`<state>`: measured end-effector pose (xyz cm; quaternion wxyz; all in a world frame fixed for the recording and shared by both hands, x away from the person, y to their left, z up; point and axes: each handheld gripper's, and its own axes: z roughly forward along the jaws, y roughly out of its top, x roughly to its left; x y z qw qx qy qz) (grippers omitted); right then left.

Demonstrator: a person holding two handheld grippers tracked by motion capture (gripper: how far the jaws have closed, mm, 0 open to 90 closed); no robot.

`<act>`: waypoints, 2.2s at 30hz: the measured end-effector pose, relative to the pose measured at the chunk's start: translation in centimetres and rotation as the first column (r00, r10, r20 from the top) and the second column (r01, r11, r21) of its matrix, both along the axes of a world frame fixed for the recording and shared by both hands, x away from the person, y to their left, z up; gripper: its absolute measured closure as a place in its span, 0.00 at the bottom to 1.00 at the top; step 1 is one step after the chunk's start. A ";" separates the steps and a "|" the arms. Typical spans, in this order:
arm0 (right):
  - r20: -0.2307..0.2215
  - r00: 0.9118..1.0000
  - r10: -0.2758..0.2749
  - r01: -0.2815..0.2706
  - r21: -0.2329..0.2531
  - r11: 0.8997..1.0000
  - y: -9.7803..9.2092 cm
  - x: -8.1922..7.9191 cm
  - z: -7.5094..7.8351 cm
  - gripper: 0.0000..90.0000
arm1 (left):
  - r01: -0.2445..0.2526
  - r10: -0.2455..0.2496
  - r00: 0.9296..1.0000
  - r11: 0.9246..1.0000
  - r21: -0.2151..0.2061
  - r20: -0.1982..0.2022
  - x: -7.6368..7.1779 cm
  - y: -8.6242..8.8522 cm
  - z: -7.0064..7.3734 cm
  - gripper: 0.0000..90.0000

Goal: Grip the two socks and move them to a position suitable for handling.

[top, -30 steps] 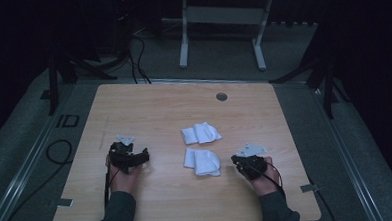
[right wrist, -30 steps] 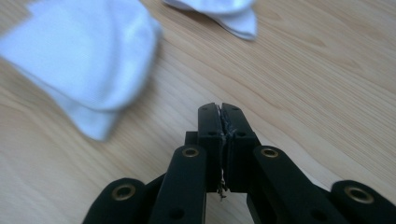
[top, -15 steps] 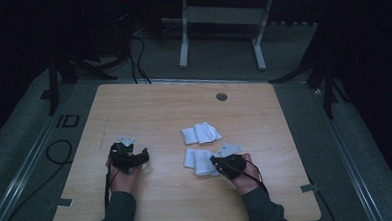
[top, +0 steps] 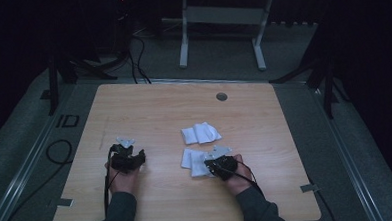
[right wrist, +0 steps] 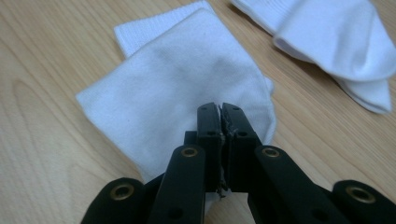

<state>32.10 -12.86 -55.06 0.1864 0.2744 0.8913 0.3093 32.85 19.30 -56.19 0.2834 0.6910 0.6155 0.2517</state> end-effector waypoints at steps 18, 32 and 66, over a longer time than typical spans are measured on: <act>-0.035 0.999 0.038 -0.037 0.034 0.999 2.5 -0.5 -0.1 0.97 | 0.229 -0.228 0.973 0.973 0.032 -0.019 -1.2 -2.4 0.9 0.95; -0.041 0.997 0.060 -0.059 0.032 0.998 3.6 -0.7 -0.1 0.97 | 0.407 -0.407 0.913 0.913 -0.020 0.019 -2.6 -5.5 1.7 1.00; -0.065 0.998 -0.013 0.022 0.135 0.991 2.6 -0.1 1.9 0.71 | 0.471 -0.471 0.882 0.882 0.009 -0.010 -2.9 -8.7 0.5 1.00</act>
